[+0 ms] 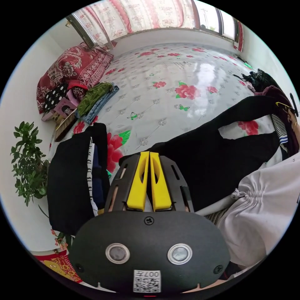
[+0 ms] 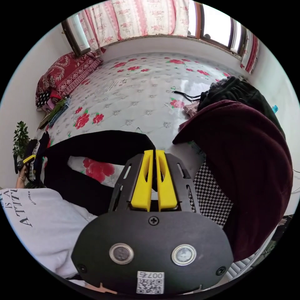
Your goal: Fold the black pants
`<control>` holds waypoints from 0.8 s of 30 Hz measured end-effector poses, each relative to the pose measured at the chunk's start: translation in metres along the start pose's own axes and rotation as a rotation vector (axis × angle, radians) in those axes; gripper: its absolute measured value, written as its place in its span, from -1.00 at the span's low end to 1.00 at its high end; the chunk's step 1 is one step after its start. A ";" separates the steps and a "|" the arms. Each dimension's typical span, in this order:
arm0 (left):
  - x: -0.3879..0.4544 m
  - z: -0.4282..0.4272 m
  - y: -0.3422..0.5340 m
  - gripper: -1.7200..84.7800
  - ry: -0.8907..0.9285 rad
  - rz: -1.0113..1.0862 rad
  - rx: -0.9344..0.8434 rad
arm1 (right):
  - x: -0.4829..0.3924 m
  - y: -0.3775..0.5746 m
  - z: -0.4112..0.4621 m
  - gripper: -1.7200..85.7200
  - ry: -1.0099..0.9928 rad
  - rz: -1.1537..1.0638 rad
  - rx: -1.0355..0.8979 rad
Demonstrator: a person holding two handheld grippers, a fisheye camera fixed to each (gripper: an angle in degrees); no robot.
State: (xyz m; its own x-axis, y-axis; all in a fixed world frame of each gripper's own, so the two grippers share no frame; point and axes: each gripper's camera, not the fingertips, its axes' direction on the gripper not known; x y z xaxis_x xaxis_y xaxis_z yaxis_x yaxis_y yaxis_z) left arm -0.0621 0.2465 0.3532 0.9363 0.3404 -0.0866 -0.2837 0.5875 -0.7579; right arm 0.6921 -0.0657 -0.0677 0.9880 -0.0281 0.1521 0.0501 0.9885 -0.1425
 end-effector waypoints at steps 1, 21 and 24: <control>-0.002 -0.005 -0.002 -0.98 0.003 -0.012 0.014 | 0.000 -0.002 -0.007 -0.96 -0.009 -0.006 0.023; 0.080 0.041 0.089 -0.98 0.043 0.146 -0.190 | -0.009 0.168 0.031 -0.97 0.058 -0.082 -0.209; 0.064 0.024 0.068 -0.98 0.024 0.126 -0.129 | -0.013 0.146 0.005 -0.97 0.089 -0.117 -0.133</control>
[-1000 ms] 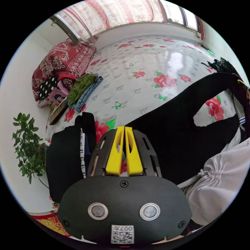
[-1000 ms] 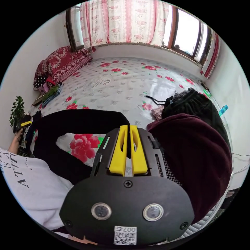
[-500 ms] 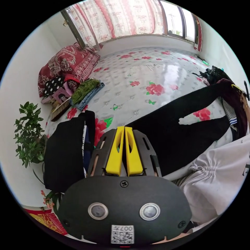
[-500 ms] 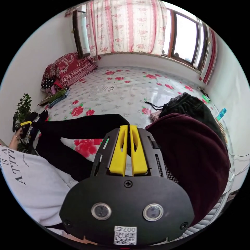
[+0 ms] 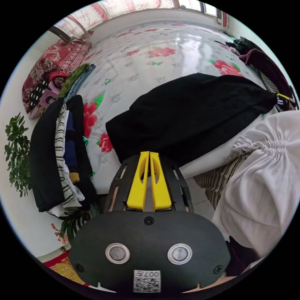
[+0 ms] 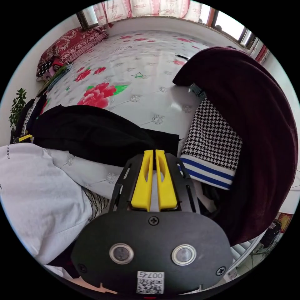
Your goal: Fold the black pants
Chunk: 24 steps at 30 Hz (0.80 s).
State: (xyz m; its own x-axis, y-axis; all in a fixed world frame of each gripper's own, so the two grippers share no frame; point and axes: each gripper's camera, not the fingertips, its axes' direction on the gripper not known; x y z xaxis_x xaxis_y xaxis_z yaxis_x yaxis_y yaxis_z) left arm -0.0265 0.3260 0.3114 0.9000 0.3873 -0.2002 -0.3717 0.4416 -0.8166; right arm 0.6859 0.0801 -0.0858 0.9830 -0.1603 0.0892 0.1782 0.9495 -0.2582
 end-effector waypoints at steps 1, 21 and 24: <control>-0.009 -0.012 -0.007 -0.98 -0.006 -0.012 0.034 | -0.002 -0.009 -0.015 -0.97 0.020 -0.023 0.039; 0.012 0.002 -0.019 -0.98 -0.015 0.064 -0.115 | -0.014 0.006 0.020 -0.97 0.129 -0.082 -0.069; -0.015 -0.024 -0.023 -0.98 0.009 -0.017 -0.020 | -0.018 -0.010 -0.020 -0.97 0.203 -0.138 0.047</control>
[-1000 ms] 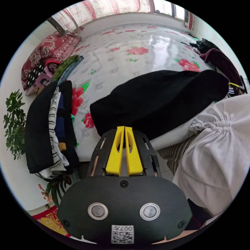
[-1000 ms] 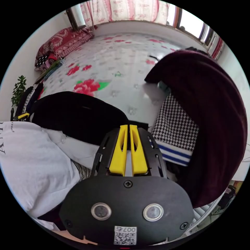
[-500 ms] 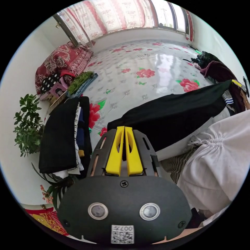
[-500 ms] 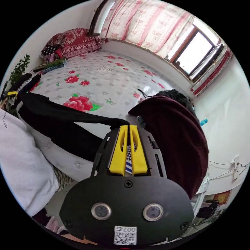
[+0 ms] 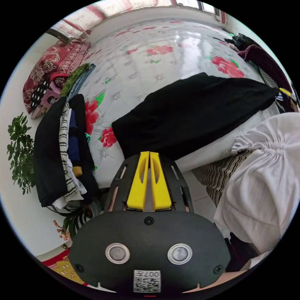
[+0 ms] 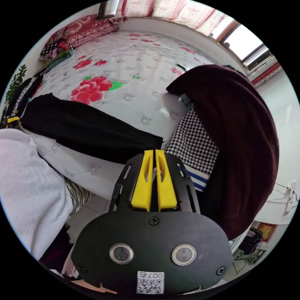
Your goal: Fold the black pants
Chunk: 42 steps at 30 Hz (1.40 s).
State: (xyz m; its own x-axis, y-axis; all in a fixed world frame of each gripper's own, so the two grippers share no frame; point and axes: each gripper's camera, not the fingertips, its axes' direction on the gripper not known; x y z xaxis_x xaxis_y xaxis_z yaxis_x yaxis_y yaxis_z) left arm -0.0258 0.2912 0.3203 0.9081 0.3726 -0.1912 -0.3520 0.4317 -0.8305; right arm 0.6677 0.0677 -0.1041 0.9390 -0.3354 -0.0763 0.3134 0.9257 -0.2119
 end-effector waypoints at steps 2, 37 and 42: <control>-0.014 -0.014 0.006 -0.98 0.018 -0.063 0.054 | -0.001 -0.007 -0.021 -0.97 0.053 -0.018 0.074; -0.050 0.002 0.075 -0.98 0.218 -0.634 0.058 | 0.057 0.047 0.010 -0.96 -0.067 0.308 0.037; -0.032 -0.004 0.067 -0.98 0.238 -0.654 0.093 | 0.088 0.053 0.026 -0.95 -0.174 0.384 0.059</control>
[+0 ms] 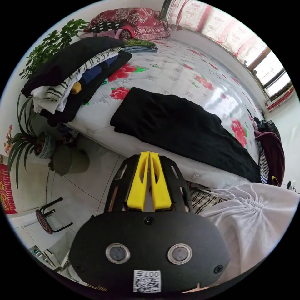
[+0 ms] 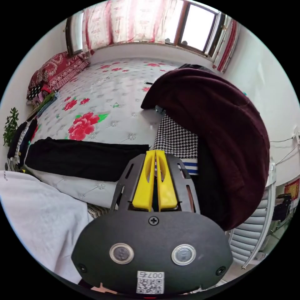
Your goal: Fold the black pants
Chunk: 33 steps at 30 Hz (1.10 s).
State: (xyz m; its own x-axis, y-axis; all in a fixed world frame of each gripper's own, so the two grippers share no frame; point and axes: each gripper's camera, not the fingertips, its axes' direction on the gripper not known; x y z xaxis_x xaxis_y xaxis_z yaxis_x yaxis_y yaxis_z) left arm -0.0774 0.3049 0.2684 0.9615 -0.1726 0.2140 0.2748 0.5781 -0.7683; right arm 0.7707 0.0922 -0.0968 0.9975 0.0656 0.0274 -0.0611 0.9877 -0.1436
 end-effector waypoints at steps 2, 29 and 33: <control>0.012 0.004 -0.002 -0.98 0.021 0.000 -0.009 | 0.007 -0.006 0.026 -0.93 -0.097 0.041 -0.075; 0.073 0.002 0.020 -0.98 0.020 0.004 -0.079 | -0.024 -0.077 0.122 -0.96 0.235 -0.216 -0.171; 0.077 -0.007 0.019 -0.98 -0.006 0.042 -0.036 | -0.022 -0.088 0.105 -0.96 0.119 -0.173 -0.076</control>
State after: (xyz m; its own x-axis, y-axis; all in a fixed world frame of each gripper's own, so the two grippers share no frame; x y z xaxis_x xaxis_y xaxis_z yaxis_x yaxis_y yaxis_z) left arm 0.0015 0.2968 0.2662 0.9721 -0.1441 0.1850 0.2341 0.5553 -0.7980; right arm 0.7502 0.0190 0.0192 0.9905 -0.1250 -0.0578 0.1094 0.9691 -0.2209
